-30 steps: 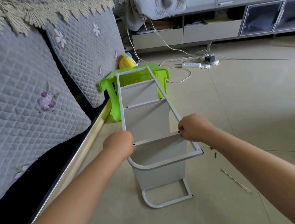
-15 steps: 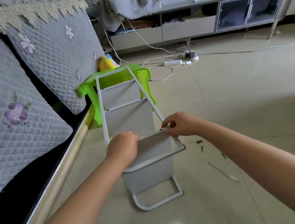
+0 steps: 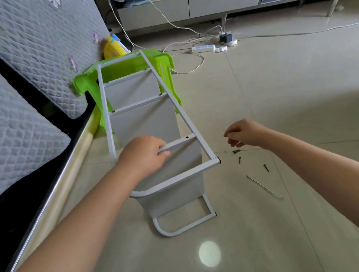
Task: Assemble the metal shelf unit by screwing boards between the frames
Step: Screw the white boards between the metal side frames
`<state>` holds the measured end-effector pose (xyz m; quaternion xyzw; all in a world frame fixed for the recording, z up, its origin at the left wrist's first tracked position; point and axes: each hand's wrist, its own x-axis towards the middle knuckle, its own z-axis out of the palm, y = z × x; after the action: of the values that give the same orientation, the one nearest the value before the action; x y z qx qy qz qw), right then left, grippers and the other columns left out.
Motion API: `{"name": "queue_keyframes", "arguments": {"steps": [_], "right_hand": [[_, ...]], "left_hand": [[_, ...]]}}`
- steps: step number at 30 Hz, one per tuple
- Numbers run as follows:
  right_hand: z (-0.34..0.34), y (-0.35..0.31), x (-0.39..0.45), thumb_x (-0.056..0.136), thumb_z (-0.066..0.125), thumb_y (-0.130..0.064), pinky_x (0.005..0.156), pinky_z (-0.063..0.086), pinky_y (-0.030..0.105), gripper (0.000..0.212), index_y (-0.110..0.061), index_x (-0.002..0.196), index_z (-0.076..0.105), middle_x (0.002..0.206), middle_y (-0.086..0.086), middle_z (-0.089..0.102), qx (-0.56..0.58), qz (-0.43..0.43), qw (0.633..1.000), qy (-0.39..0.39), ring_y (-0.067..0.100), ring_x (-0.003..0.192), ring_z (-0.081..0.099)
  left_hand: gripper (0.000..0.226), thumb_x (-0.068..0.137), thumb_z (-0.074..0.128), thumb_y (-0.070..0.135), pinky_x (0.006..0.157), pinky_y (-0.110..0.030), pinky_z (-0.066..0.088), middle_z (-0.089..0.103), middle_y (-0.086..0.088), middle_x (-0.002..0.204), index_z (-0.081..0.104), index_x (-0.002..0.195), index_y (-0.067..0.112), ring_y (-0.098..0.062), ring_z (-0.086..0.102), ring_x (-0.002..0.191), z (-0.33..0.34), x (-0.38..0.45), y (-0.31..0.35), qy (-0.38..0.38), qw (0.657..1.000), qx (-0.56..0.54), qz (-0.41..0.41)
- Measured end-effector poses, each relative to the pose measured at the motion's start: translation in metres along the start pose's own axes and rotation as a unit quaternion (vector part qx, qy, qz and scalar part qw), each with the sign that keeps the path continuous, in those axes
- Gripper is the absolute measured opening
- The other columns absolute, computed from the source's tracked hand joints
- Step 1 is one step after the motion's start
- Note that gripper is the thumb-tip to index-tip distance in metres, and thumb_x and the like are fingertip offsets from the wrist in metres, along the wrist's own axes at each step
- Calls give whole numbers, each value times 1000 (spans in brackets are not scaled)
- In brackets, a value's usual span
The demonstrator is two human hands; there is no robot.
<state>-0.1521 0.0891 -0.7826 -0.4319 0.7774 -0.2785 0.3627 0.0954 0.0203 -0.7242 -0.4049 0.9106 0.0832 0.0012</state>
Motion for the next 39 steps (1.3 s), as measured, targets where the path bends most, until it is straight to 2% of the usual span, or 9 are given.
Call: {"name": "queue_keyframes", "arguments": {"steps": [4,10,14,16,18,20,25,30,39], "right_hand": [[11,34,18,92,45,-6,65,50,23,22,2,101,64,86,13,63,-45,52,998,-12,22,75,58],[30,74,40,91,45,-6,53,42,20,23,3,99,64,80,12,60,-109,93,989,-28,20,66,54],[43,101,51,89,39,-6,52,34,22,24,-3,77,60,78,12,59,-232,122,965,-33,23,77,52],[50,113,57,90,38,-6,55,36,21,21,-8,86,59,92,12,57,-267,136,954,-32,25,88,54],[55,124,63,91,39,-7,70,42,23,21,-11,100,59,104,13,56,-282,152,947,-22,27,97,55],[62,137,72,90,41,-7,75,40,27,22,-10,102,58,107,14,57,-273,156,949,6,26,95,53],[75,152,89,92,38,-13,95,41,35,40,-12,131,47,126,21,44,-271,142,952,15,36,112,49],[87,156,98,87,41,-4,88,42,34,28,4,107,59,113,22,51,-258,148,953,55,37,109,50],[91,146,83,87,40,0,86,45,37,28,3,110,55,116,22,53,-272,159,944,93,36,109,51]], "left_hand": [[27,94,46,33,70,-30,39,58,-9,92,61,96,10,-27,54,93,8,13,15,17,999,6,51],[25,93,49,31,61,-27,31,42,2,69,62,85,11,-21,46,76,12,26,20,27,999,-16,40],[22,90,54,31,64,-26,35,52,1,78,65,90,12,-19,49,79,10,31,18,17,997,-52,47],[20,89,55,30,66,-26,34,49,4,78,65,90,13,-16,47,80,8,33,17,3,996,-62,62],[18,88,58,28,67,-28,37,48,6,74,66,88,12,-17,49,80,6,34,15,-2,994,-82,78],[17,85,62,25,72,-31,42,51,4,75,67,84,9,-19,54,82,6,33,13,0,990,-116,83],[15,80,69,20,75,-36,45,56,1,73,68,77,6,-20,57,78,8,32,12,0,982,-174,77],[13,78,70,19,74,-35,46,62,-1,76,68,74,6,-18,58,77,11,33,10,18,977,-201,65],[13,77,72,19,71,-27,45,62,1,75,69,75,7,-17,59,76,12,28,12,8,975,-217,47]]}}
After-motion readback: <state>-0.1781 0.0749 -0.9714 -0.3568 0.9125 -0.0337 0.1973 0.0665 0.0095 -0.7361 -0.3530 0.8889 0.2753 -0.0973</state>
